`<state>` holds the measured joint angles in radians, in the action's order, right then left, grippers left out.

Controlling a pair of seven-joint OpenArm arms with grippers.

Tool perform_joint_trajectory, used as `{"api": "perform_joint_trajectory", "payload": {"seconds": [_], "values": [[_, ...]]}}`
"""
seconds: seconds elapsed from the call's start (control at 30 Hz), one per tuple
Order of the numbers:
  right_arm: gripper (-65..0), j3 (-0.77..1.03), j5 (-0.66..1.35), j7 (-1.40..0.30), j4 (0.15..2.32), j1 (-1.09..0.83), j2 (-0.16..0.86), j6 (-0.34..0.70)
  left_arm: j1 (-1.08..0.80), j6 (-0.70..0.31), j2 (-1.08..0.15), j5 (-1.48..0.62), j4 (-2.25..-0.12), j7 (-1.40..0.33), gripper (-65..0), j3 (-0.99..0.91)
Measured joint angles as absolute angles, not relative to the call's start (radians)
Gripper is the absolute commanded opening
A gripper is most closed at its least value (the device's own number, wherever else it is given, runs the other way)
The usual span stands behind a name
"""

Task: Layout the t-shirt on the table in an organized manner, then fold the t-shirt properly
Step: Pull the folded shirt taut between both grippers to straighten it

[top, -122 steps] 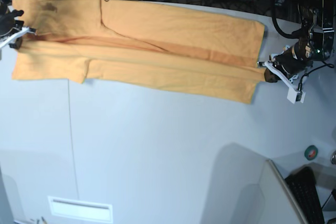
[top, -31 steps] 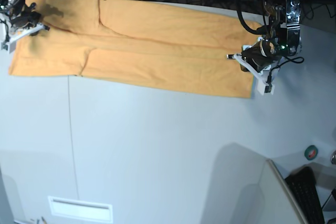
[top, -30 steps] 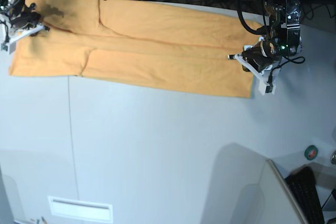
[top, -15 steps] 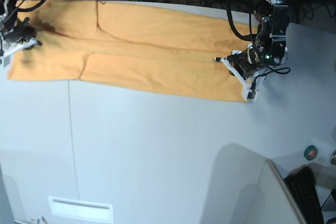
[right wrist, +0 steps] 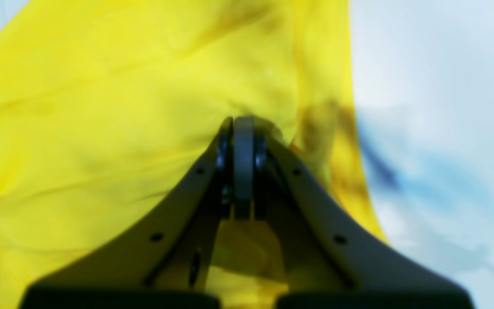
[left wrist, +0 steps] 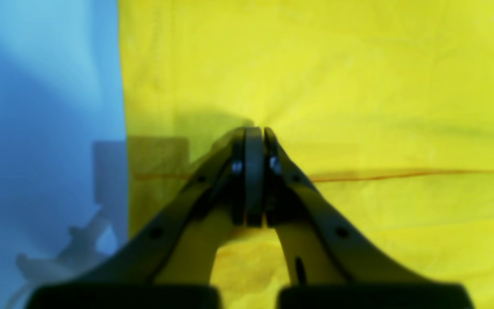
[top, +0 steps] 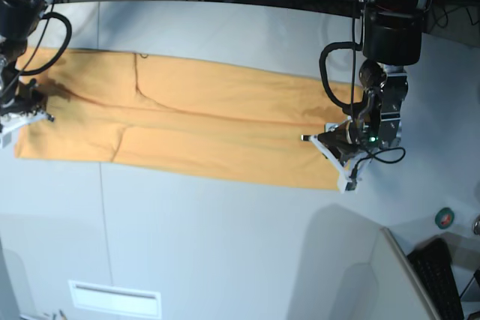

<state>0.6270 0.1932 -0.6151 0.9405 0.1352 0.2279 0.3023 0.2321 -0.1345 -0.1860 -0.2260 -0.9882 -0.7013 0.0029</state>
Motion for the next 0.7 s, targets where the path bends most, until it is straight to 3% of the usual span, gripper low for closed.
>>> {"api": "perform_joint_trajectory", "payload": {"seconds": [0.3, 0.47, 0.57, 0.6, 0.7], "values": [[-65.0, 0.632, 0.163, -0.645, 1.201, 0.076, 0.187, 0.291, 0.193, -0.128, -0.214, -0.220, -1.199, -0.746, -65.0, -0.036], [-65.0, 0.636, 0.174, -0.685, 1.412, 0.002, 0.148, 0.299, 0.064, -0.128, -0.244, -0.424, -1.394, -0.746, -65.0, -0.230], [-65.0, 0.641, 0.160, -0.695, 1.521, -0.062, 0.123, 0.291, -0.012, -0.111, -0.284, -0.576, -1.407, -0.745, -65.0, -0.337], [-65.0, 0.641, 0.165, -0.696, 1.547, -0.080, 0.120, 0.294, -0.035, -0.109, -0.297, -0.611, -1.407, -0.743, -63.2, -0.356], [-65.0, 0.634, 0.168, -0.691, 1.581, -0.104, 0.120, 0.295, -0.081, -0.112, -0.301, -0.669, -1.407, -0.742, -32.4, -0.410]]}}
